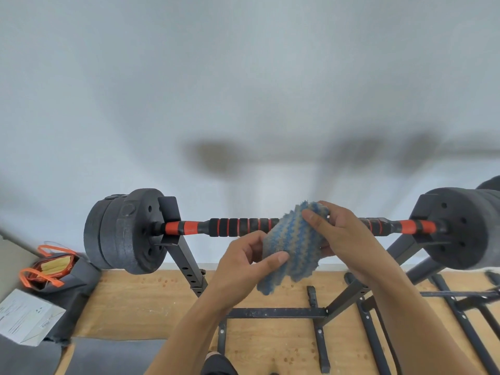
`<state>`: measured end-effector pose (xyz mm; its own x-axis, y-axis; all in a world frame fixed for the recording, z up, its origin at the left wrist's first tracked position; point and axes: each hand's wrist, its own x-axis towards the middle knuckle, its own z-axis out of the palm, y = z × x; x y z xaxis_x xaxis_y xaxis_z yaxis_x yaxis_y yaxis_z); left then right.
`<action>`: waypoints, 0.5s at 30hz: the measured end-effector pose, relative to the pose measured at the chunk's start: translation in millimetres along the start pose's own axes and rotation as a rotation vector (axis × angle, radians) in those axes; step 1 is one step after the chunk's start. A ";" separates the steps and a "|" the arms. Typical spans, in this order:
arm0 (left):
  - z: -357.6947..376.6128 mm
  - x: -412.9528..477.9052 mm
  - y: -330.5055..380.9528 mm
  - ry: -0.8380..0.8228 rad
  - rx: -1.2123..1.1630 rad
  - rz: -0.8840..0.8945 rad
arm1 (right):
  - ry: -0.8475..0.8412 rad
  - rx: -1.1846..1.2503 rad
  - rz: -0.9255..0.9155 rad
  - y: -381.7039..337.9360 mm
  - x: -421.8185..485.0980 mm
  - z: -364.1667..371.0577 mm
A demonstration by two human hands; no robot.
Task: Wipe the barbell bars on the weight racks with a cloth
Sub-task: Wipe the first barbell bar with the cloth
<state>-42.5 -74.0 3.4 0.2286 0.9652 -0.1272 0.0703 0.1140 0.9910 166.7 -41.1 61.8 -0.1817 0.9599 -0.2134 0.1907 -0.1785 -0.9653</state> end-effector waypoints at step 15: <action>-7.4 -9.8 5.5 0.384 0.208 0.044 | 0.053 -0.184 -0.083 27.0 -18.6 13.8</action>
<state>-51.5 -81.1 10.4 -0.1391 0.9901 -0.0212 0.2714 0.0587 0.9607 162.0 -66.7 37.6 -0.1545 0.9806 -0.1210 0.3512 -0.0599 -0.9344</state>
